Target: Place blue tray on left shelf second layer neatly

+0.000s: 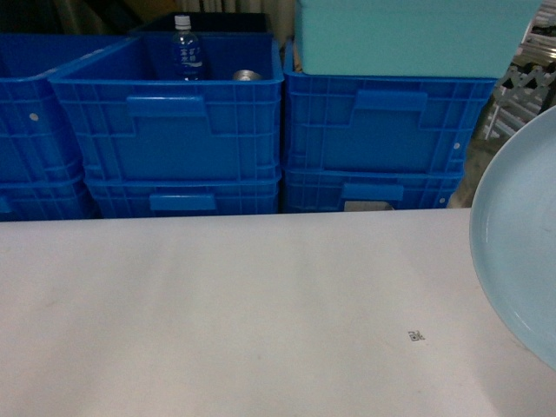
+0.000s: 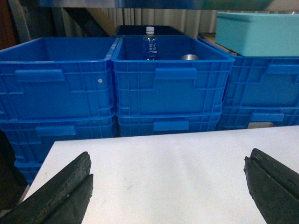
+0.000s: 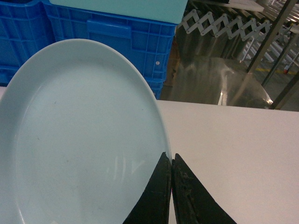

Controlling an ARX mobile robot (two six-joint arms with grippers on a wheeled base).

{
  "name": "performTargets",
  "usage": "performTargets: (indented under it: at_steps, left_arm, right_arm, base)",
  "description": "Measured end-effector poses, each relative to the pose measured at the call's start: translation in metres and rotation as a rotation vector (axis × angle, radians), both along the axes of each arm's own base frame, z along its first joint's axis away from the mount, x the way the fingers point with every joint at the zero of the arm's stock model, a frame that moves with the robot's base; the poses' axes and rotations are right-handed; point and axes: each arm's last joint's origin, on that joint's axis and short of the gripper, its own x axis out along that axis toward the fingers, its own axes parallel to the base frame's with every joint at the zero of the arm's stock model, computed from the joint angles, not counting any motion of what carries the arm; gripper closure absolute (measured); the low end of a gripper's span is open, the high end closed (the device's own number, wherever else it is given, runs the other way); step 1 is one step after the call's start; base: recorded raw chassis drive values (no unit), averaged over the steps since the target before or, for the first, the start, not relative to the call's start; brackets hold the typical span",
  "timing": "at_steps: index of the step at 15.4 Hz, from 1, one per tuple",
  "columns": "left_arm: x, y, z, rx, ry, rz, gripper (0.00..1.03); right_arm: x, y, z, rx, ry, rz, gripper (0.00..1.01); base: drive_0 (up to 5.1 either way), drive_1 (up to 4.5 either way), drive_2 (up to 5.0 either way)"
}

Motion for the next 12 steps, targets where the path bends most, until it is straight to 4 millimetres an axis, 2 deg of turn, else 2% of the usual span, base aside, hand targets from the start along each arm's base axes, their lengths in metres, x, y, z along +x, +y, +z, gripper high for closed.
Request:
performTargets:
  at_steps: [12]
  left_arm:
    - [0.0, -0.0001, 0.0001, 0.0, -0.001, -0.002, 0.05]
  right_arm:
    - [-0.0001, 0.0001, -0.0006, 0.0, 0.001, 0.001, 0.99]
  base:
    - [3.3, -4.08, -4.1]
